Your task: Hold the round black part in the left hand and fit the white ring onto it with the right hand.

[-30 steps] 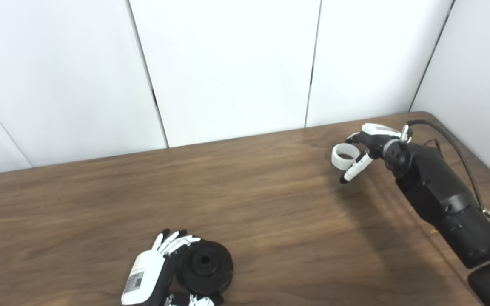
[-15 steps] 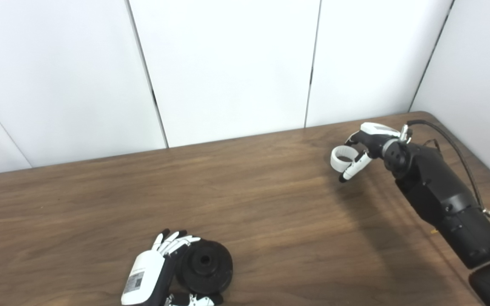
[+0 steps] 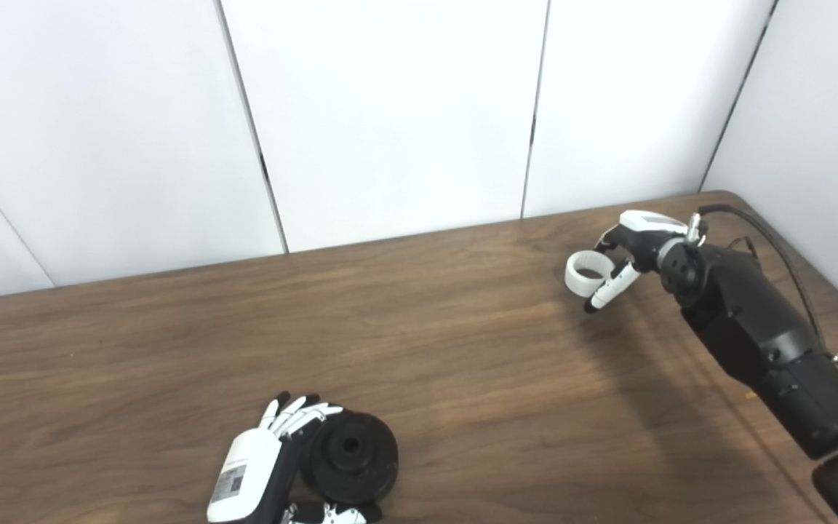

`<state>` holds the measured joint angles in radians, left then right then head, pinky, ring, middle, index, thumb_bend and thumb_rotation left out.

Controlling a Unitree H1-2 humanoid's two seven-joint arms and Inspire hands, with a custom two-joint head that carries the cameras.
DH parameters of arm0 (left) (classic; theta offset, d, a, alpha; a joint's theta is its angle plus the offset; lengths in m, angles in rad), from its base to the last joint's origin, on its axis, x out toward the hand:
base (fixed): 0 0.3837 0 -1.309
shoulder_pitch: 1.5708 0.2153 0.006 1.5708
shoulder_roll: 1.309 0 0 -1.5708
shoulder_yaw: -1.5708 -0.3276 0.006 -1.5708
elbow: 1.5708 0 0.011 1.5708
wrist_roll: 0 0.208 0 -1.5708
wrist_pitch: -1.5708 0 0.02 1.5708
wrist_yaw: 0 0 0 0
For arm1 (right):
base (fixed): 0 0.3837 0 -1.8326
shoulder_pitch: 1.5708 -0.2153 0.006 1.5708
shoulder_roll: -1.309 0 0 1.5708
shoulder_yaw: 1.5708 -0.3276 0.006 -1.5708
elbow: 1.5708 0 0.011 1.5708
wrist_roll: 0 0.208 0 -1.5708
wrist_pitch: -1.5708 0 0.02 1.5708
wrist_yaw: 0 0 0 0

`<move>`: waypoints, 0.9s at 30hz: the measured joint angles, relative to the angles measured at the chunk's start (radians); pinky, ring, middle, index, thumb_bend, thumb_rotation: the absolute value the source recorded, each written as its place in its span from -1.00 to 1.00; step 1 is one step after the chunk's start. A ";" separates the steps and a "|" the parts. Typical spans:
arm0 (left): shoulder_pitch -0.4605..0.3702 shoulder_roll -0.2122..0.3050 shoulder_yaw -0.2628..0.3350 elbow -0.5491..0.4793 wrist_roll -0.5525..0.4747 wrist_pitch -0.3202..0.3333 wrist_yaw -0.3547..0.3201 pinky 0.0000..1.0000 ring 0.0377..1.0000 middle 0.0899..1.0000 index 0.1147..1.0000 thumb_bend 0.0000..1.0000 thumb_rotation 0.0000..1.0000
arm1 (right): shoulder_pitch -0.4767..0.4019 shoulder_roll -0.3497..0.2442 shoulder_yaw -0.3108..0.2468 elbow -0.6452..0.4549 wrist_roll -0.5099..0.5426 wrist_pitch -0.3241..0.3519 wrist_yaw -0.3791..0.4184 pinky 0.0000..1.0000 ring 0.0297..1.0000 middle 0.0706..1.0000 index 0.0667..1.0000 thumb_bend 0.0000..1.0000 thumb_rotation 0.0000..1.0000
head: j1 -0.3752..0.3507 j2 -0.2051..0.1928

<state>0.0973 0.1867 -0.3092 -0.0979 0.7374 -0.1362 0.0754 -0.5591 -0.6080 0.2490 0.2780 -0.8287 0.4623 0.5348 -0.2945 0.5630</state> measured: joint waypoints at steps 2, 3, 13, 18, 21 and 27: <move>0.000 0.000 0.000 0.000 0.000 0.000 0.000 1.00 0.78 0.56 -0.16 0.04 -0.88 | 0.000 0.000 0.004 0.000 0.002 0.000 0.000 0.94 0.93 0.75 0.34 0.65 -0.39 | 0.000 0.000; 0.000 0.000 0.000 0.000 0.000 0.001 0.000 1.00 0.79 0.56 -0.16 0.04 -0.88 | 0.000 0.000 0.005 0.000 0.003 0.000 0.000 0.96 0.94 0.78 0.33 0.64 -0.40 | 0.000 0.000; 0.000 0.000 0.000 -0.001 0.000 0.004 0.000 1.00 0.80 0.56 -0.16 0.04 -0.89 | 0.000 0.000 0.006 0.000 0.014 0.001 -0.014 1.00 0.97 0.81 0.25 0.66 -0.46 | 0.003 0.003; 0.001 0.000 0.000 -0.002 0.000 0.006 -0.003 1.00 0.80 0.57 -0.16 0.04 -0.89 | 0.001 0.001 0.005 -0.001 0.019 0.002 -0.024 1.00 0.96 0.81 0.23 0.66 -0.47 | 0.003 0.003; 0.002 0.000 0.000 -0.004 0.000 0.007 -0.006 1.00 0.80 0.56 -0.16 0.04 -0.89 | 0.001 0.003 0.004 -0.002 0.019 0.002 -0.025 1.00 0.96 0.80 0.24 0.67 -0.48 | 0.002 0.006; 0.003 -0.002 0.001 -0.004 0.000 0.008 -0.009 1.00 0.81 0.57 -0.16 0.04 -0.89 | 0.001 0.006 0.005 -0.002 0.020 0.002 -0.027 1.00 0.96 0.80 0.24 0.69 -0.49 | 0.002 0.008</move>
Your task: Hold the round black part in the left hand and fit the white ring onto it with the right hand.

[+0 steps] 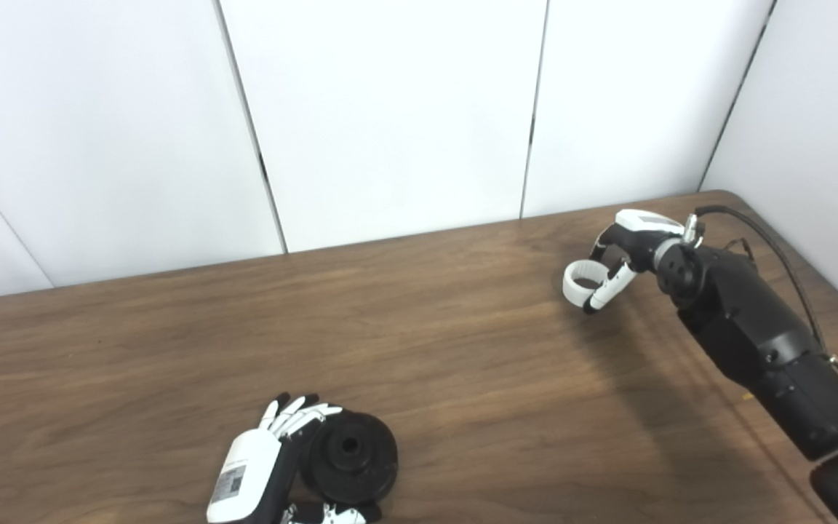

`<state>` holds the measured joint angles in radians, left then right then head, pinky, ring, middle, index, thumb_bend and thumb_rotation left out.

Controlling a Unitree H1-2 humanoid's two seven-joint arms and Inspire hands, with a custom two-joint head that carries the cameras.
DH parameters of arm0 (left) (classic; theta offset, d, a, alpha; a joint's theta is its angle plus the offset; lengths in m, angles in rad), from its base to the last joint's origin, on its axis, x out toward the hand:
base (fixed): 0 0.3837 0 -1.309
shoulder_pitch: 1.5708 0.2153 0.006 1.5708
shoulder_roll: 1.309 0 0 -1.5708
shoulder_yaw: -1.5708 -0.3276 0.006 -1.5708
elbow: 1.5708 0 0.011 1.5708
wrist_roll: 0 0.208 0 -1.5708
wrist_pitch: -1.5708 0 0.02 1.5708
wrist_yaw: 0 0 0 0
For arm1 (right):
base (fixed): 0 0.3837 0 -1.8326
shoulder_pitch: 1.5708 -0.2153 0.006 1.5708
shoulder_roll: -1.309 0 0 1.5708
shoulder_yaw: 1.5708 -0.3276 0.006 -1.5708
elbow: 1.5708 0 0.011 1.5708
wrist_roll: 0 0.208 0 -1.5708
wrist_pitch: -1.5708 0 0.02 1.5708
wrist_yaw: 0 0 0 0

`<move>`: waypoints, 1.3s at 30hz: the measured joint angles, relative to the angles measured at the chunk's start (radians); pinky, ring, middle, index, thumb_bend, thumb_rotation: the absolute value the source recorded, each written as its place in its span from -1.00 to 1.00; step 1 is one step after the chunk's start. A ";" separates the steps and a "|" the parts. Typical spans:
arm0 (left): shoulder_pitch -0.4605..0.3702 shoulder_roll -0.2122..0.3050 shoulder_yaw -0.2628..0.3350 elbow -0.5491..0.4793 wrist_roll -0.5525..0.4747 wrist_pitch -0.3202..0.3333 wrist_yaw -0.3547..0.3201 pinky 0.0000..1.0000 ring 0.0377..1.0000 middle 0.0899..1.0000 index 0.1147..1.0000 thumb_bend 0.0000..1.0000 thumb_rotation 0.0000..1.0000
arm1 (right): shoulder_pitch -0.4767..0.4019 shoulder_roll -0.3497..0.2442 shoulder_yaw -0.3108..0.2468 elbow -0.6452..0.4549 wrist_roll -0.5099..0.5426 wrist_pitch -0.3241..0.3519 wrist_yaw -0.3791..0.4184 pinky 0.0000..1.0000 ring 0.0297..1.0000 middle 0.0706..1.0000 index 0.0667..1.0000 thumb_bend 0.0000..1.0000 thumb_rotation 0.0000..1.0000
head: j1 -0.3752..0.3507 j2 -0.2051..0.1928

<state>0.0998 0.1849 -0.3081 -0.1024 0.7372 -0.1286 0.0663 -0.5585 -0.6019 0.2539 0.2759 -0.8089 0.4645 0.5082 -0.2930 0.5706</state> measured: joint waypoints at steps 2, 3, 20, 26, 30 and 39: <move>0.001 0.000 0.000 -0.001 0.000 0.001 -0.002 1.00 0.81 0.57 -0.16 0.04 -0.89 | 0.000 0.000 0.001 0.000 0.000 0.000 -0.001 1.00 0.96 0.80 0.24 0.69 -0.50 | 0.000 0.002; 0.001 -0.001 0.000 -0.002 0.000 0.002 -0.002 1.00 0.81 0.56 -0.16 0.04 -0.89 | 0.000 0.001 0.001 0.000 0.000 0.000 -0.001 1.00 0.96 0.80 0.25 0.70 -0.50 | 0.000 0.002; 0.002 -0.001 0.001 -0.003 0.000 0.000 -0.002 1.00 0.78 0.55 -0.16 0.04 -0.89 | 0.000 0.007 0.009 0.000 0.001 0.000 0.001 1.00 0.96 0.80 0.22 0.69 -0.56 | 0.002 0.006; 0.002 -0.001 0.000 -0.003 0.001 0.001 -0.002 1.00 0.79 0.55 -0.16 0.04 -0.89 | 0.000 0.006 0.010 0.000 0.001 0.000 0.002 1.00 0.96 0.79 0.19 0.63 -0.61 | 0.003 0.006; 0.002 -0.002 0.000 -0.003 0.001 0.001 -0.002 1.00 0.79 0.55 -0.16 0.04 -0.89 | 0.000 0.006 0.012 0.000 0.002 0.000 0.001 0.99 0.95 0.77 -0.04 0.16 -0.70 | 0.005 0.008; 0.003 -0.003 0.001 -0.005 0.005 0.002 -0.002 1.00 0.79 0.55 -0.16 0.04 -0.89 | 0.005 0.004 0.017 -0.019 0.006 -0.009 -0.033 1.00 0.93 0.69 -0.10 0.04 -0.73 | 0.006 0.009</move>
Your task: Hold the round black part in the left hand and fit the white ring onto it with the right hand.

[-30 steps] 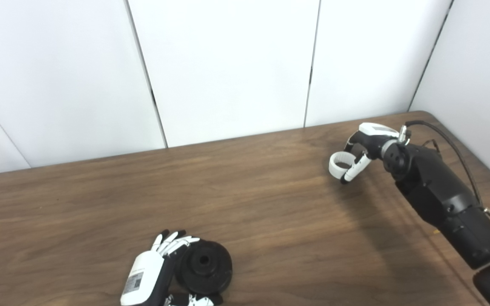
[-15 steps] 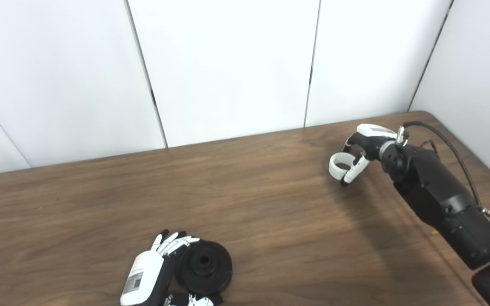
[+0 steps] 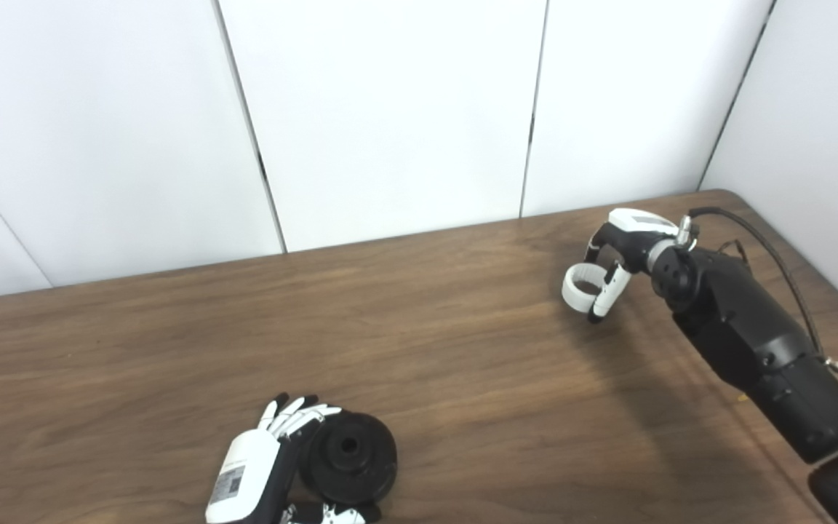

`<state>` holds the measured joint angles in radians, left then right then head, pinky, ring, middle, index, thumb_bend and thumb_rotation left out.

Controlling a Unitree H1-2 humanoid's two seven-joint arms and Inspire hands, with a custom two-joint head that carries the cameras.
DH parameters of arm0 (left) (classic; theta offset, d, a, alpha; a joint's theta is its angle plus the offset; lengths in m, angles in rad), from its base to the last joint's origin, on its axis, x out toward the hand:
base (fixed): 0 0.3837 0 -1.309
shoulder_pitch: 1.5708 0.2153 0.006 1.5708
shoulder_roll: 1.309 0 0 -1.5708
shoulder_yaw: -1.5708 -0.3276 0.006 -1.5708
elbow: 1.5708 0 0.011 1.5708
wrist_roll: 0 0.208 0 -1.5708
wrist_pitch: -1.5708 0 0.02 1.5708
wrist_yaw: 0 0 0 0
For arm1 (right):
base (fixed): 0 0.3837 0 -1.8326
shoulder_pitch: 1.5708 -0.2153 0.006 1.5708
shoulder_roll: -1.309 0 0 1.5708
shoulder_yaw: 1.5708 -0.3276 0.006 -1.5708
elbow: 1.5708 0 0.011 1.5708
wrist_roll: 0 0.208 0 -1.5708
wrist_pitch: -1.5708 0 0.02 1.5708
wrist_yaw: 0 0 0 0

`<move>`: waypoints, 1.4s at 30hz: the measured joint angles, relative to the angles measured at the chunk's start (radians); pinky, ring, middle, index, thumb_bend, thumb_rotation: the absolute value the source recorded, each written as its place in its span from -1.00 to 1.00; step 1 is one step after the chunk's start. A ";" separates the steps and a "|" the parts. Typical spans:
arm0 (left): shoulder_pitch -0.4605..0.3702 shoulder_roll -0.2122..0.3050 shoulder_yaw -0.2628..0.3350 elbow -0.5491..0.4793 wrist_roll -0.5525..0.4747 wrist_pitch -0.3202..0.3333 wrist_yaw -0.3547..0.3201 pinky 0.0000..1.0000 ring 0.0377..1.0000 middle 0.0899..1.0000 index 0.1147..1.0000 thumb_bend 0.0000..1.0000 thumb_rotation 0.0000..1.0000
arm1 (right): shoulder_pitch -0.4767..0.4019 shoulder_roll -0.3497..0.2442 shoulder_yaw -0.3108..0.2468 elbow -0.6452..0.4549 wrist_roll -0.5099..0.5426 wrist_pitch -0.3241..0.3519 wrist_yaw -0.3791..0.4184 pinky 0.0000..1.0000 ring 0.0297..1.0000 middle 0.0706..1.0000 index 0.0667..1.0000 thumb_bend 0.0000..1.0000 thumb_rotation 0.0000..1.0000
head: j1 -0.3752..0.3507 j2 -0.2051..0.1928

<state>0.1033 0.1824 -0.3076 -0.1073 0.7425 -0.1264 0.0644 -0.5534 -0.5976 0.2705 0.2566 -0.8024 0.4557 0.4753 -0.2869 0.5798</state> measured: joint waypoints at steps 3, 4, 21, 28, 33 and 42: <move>0.000 0.000 0.000 0.000 0.002 -0.001 0.001 1.00 0.78 0.54 -0.16 0.04 -0.89 | 0.001 -0.002 0.006 0.000 0.000 -0.003 -0.010 1.00 0.92 0.68 -0.10 0.04 -0.72 | 0.000 0.000; 0.000 0.000 0.000 0.000 0.003 -0.001 0.002 1.00 0.78 0.54 -0.16 0.04 -0.89 | 0.001 -0.002 0.008 0.000 0.000 -0.005 -0.011 1.00 0.92 0.67 -0.10 0.04 -0.72 | 0.002 0.000; 0.007 -0.018 -0.004 -0.012 0.017 0.036 -0.002 1.00 0.78 0.53 -0.16 0.04 -0.89 | 0.047 -0.086 0.029 -0.334 0.013 -0.049 0.087 1.00 0.92 0.66 -0.10 0.05 -0.73 | 0.142 0.083; 0.022 -0.047 -0.024 -0.035 0.039 0.100 -0.003 1.00 0.79 0.51 -0.16 0.04 -0.90 | 0.093 -0.075 0.028 -0.606 0.035 -0.054 0.167 1.00 0.89 0.62 -0.10 0.05 -0.73 | 0.187 0.127; 0.024 -0.058 -0.043 -0.043 0.049 0.135 -0.001 1.00 0.79 0.53 -0.16 0.04 -0.90 | 0.115 -0.054 0.046 -0.704 0.031 -0.075 0.208 1.00 0.87 0.59 -0.11 0.05 -0.72 | 0.209 0.147; 0.031 -0.074 -0.073 -0.053 0.058 0.180 0.008 1.00 0.79 0.55 -0.16 0.04 -0.90 | 0.173 0.013 0.098 -0.830 0.005 -0.152 0.278 1.00 0.89 0.61 -0.11 0.05 -0.72 | 0.229 0.186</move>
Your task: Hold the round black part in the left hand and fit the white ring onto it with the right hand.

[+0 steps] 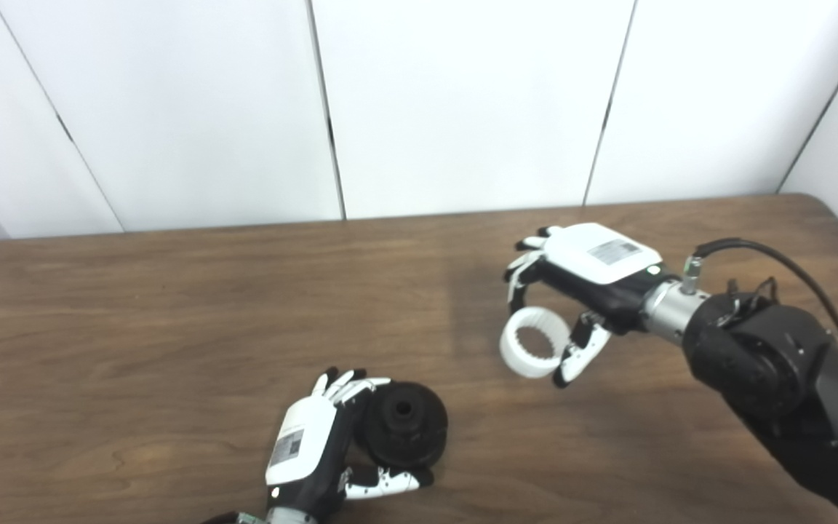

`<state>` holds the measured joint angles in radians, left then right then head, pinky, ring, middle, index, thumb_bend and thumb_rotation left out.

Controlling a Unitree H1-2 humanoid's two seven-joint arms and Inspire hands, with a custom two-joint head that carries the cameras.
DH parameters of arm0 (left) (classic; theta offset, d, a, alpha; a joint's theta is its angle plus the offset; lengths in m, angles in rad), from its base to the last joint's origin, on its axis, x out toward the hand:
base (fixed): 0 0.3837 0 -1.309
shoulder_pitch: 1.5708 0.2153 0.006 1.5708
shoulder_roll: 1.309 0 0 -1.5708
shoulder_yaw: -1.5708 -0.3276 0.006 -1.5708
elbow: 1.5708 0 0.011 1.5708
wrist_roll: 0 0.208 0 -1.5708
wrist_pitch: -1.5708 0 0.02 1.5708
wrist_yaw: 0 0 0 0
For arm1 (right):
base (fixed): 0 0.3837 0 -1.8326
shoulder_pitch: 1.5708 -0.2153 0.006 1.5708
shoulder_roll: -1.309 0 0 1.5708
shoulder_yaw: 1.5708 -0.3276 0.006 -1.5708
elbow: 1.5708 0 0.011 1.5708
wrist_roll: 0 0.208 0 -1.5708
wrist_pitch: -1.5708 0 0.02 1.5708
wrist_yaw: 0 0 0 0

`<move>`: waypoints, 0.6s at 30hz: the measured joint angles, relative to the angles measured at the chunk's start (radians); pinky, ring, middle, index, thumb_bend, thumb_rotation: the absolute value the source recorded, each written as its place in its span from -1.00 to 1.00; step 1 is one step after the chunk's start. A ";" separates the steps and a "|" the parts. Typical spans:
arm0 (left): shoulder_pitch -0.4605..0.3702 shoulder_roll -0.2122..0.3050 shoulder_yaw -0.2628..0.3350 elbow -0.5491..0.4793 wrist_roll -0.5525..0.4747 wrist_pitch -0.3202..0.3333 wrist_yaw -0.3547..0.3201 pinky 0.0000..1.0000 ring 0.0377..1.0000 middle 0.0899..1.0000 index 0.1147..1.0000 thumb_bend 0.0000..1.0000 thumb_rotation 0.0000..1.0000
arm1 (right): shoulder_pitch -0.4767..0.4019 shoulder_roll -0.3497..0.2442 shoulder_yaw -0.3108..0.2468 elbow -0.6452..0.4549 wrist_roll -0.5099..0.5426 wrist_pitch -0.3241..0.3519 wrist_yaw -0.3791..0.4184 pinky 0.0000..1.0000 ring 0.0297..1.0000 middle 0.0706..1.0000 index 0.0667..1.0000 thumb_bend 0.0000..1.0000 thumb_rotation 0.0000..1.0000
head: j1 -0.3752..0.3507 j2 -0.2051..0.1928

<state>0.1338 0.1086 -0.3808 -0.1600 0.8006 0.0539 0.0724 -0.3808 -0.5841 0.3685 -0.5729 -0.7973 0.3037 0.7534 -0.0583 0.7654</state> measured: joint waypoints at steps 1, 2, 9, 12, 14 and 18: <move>0.000 0.000 -0.003 -0.003 0.002 0.008 0.000 1.00 0.79 0.55 -0.16 0.04 -0.90 | 0.001 0.006 0.001 -0.012 -0.003 -0.005 0.005 1.00 0.89 0.62 -0.11 0.05 -0.72 | 0.002 0.005; 0.002 0.000 -0.007 -0.008 0.005 0.014 0.000 1.00 0.79 0.55 -0.16 0.04 -0.90 | 0.001 0.015 0.002 -0.022 -0.007 -0.010 0.012 1.00 0.89 0.62 -0.11 0.05 -0.72 | 0.003 0.008; 0.006 -0.002 -0.029 -0.031 0.026 0.055 -0.001 1.00 0.78 0.54 -0.16 0.04 -0.90 | 0.001 0.087 0.025 -0.054 -0.023 -0.047 0.061 1.00 0.90 0.63 -0.11 0.05 -0.72 | 0.028 0.043; 0.004 -0.003 -0.038 -0.036 0.034 0.070 -0.002 1.00 0.77 0.55 -0.16 0.04 -0.89 | 0.001 0.111 0.027 -0.054 -0.024 -0.065 0.071 1.00 0.89 0.62 -0.11 0.05 -0.72 | 0.037 0.054; 0.004 -0.003 -0.044 -0.045 0.039 0.083 -0.005 1.00 0.76 0.55 -0.16 0.04 -0.89 | 0.001 0.126 0.028 -0.054 -0.034 -0.071 0.076 1.00 0.89 0.62 -0.11 0.05 -0.72 | 0.047 0.063; 0.004 -0.004 -0.054 -0.056 0.051 0.098 -0.009 1.00 0.77 0.56 -0.16 0.04 -0.89 | 0.000 0.165 0.034 -0.046 -0.052 -0.084 0.078 1.00 0.89 0.63 -0.11 0.05 -0.72 | 0.052 0.068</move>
<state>0.1379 0.1046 -0.4351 -0.2162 0.8521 0.1523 0.0633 -0.3803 -0.4195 0.4029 -0.6188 -0.8497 0.2198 0.8316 -0.0062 0.8329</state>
